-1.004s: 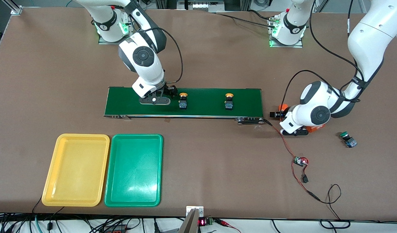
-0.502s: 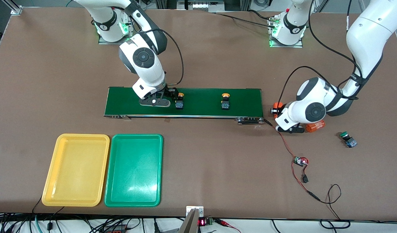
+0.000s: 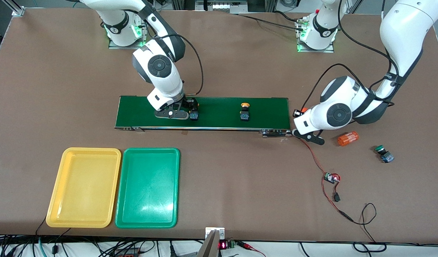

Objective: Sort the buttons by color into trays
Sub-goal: 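Set the orange cylinder on the belt with the left gripper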

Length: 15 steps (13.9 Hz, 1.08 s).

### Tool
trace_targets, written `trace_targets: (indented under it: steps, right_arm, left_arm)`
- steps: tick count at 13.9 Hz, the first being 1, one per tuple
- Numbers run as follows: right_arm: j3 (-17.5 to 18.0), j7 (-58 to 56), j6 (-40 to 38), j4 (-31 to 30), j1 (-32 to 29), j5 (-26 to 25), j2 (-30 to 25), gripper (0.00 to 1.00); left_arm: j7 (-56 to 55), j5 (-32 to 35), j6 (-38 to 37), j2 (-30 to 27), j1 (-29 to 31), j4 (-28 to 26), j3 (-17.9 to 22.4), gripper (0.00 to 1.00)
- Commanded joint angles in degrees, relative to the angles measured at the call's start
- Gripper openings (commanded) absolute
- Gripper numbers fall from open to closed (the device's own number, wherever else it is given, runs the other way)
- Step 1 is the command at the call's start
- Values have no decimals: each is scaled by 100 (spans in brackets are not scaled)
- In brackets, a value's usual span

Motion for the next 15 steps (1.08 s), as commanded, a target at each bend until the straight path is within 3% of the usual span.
trace_targets:
  steps: [1, 6, 11, 15]
  right_arm:
    - [-8, 159, -112, 151, 66, -102, 128, 100]
    - [-8, 203, -95, 204, 119, -120, 286, 100]
    - [-8, 203, -69, 231, 119, -128, 365, 100]
    - [-16, 168, -69, 266, 110, -357, 436, 62]
  left_arm:
    - [273, 141, -352, -40, -308, 94, -294, 0]
    - [817, 1001, -326, 91, -1522, 208, -251, 0]
    - [2322, 1293, -291, 197, -1567, 349, -225, 0]
    - [2770, 1495, -273, 381, -1550, 349, -110, 0]
